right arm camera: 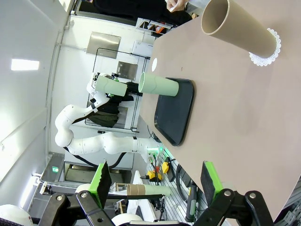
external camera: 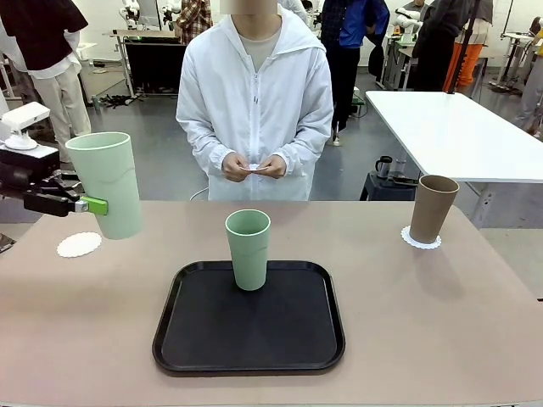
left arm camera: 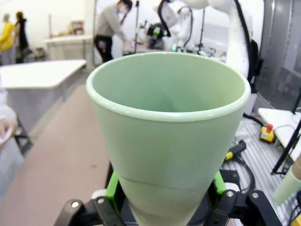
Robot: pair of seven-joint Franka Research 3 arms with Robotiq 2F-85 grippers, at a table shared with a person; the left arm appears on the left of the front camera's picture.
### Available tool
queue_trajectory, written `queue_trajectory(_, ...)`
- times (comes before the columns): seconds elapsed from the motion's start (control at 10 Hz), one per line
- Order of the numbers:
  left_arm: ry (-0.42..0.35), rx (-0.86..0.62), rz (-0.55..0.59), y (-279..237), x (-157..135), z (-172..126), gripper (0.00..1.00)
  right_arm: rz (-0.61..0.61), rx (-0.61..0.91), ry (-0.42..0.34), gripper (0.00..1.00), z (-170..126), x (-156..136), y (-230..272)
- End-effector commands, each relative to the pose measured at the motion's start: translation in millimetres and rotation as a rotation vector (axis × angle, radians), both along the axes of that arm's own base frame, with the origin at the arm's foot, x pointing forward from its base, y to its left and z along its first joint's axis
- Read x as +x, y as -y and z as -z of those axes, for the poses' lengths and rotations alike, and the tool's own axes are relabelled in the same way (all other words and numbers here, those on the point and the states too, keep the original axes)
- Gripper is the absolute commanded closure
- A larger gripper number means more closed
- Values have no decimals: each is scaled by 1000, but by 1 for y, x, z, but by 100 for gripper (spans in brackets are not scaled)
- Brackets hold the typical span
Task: Place coasters on the table and set cups on them.
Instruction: Take one Reusable plastic cup from the Flat Tray and place it on a coaster set by the human.
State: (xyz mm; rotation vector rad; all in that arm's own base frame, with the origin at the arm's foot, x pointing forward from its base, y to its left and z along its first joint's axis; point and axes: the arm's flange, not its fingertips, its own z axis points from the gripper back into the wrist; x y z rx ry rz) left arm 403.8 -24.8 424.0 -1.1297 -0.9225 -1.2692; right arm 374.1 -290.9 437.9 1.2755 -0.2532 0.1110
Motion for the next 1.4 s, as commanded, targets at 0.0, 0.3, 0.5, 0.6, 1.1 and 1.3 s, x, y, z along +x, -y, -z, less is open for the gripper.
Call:
queue_trajectory(0.0, 9, 6, -3, 2, 0, -4, 100, 4, -5, 1, 0, 0, 0, 0)
queue_trajectory(0.3, -3, 0, 1, 0, 0, 1, 15, 4, -5, 1, 0, 0, 0, 0)
queue_trajectory(0.5, 46, 27, -108, -59, 34, 19, 15, 4, -5, 1, 0, 0, 0, 0)
queue_trajectory(0.6, 37, 22, -165, -83, 45, 27, 15, 4, -5, 1, 0, 0, 0, 0)
queue_trajectory(1.1, 28, -2, -422, -188, 63, 52, 15, 4, -5, 1, 0, 0, 0, 0)
queue_trajectory(1.3, 15, -25, -518, -194, 69, 59, 15, 4, -5, 1, 0, 0, 0, 0)
